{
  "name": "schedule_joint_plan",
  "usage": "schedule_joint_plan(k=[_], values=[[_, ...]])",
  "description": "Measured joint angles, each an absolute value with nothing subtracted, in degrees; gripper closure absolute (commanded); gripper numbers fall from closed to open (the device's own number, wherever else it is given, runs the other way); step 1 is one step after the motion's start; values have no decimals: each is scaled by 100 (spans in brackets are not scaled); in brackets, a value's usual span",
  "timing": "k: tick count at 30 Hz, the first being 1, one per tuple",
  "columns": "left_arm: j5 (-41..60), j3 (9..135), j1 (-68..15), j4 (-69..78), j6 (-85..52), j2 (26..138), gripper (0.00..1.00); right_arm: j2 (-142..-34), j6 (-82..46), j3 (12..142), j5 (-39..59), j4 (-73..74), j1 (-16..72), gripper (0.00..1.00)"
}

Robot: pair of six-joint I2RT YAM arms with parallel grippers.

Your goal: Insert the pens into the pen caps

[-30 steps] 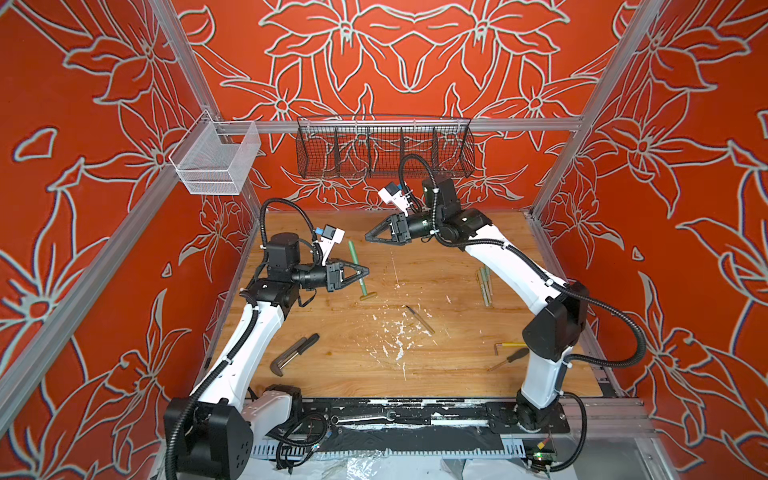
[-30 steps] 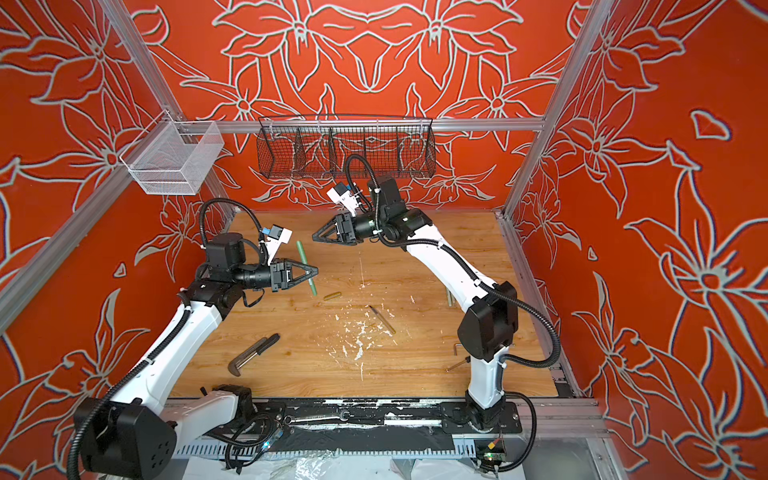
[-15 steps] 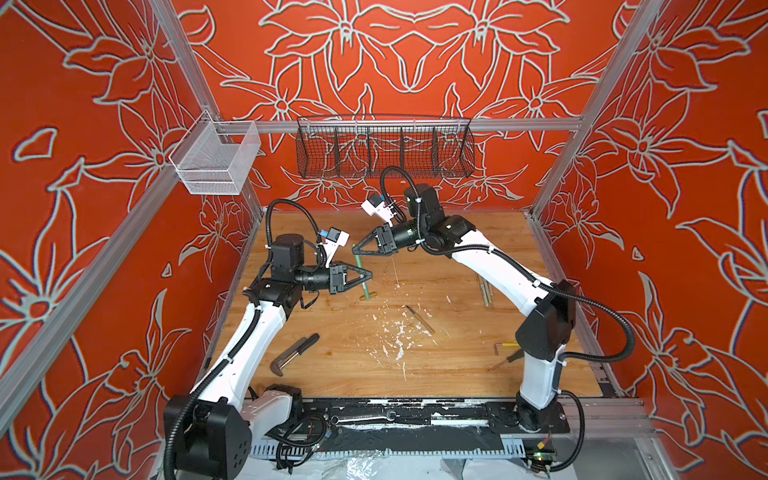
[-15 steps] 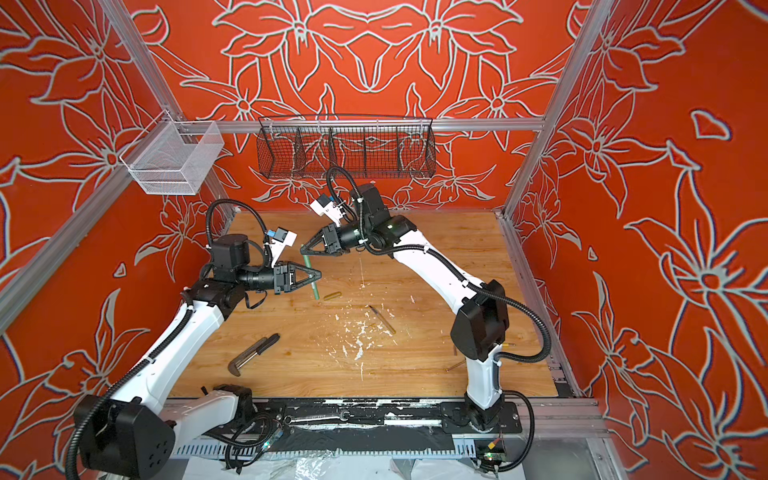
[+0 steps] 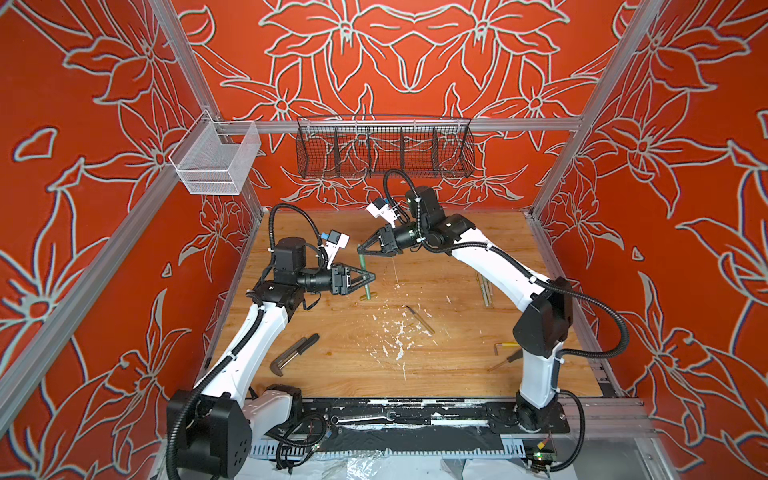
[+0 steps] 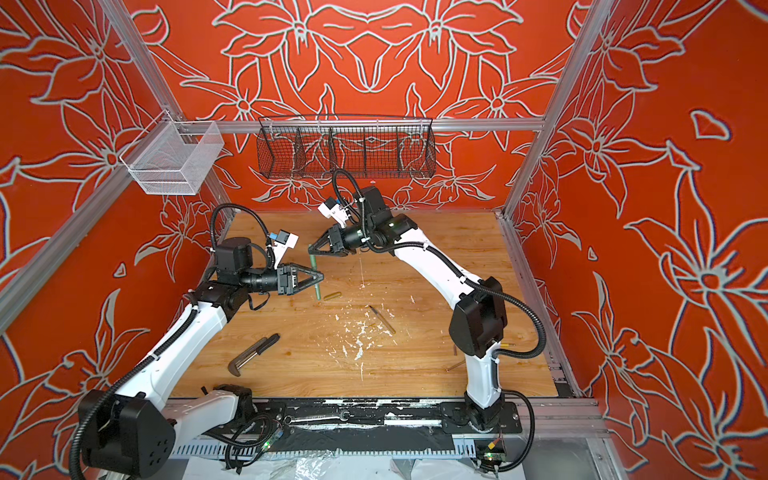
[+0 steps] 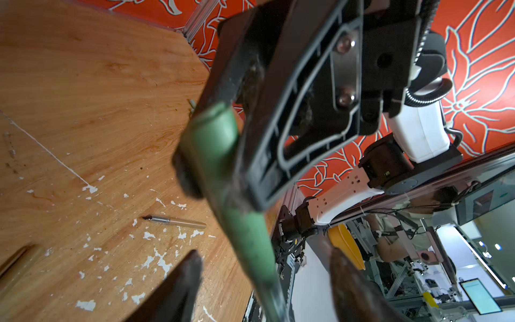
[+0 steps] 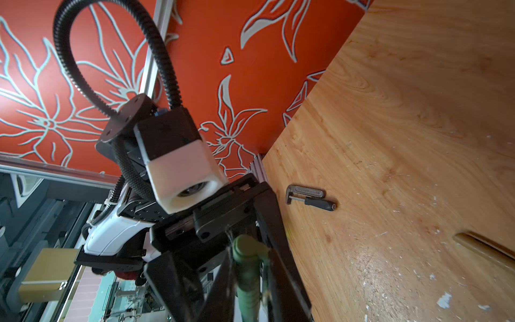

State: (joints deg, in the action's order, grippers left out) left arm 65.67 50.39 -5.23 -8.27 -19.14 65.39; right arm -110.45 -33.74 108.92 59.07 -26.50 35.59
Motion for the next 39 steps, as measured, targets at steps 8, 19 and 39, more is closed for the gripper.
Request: schedule_joint_plan(k=[8,19,39], values=[[6125,4801,-526,-1352,-1706,6495,3,-11102,-2722,10849,5054,-3811,2766,87],[4932,4799,-526,-2147,-1594,6342,3,-11904,-1223,10694,2255,-5946,1610,86],[3916,4801,-526,-2346,-1632,6394,3,-12768,-497,10665,207,-6552,749,67]])
